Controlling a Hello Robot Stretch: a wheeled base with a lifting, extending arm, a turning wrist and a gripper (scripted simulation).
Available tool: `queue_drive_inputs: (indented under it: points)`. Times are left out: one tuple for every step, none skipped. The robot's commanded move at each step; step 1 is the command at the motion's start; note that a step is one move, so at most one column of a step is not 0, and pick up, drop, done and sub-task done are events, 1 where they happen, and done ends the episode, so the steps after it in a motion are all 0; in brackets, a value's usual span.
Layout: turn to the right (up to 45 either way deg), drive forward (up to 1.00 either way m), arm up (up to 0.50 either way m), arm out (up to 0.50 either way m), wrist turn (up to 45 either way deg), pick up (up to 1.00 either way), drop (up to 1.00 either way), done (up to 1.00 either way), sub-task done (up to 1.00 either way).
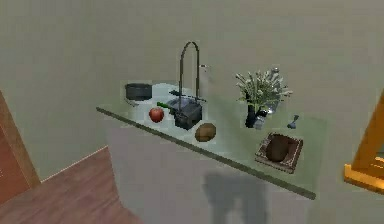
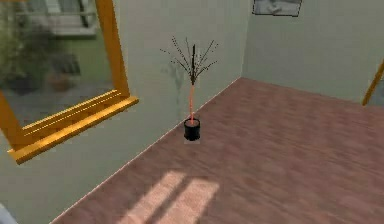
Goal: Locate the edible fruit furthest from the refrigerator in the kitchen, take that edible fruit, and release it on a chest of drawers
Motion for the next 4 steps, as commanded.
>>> queue_drive_inputs:
  points:
    - [0.0,0.15,0.00,0.00,0.0,0.00,0.00,0.00,0.00]
    - [-45.0,0.00,0.00,0.00,0.0,0.00,0.00,0.00,0.00]
    - [-45.0,0.00,0.00,0.00,0.0,0.00,0.00,0.00,0.00]
    - [-12.0,0.00,0.00,0.00,0.0,0.00,0.00,0.00,0.00]
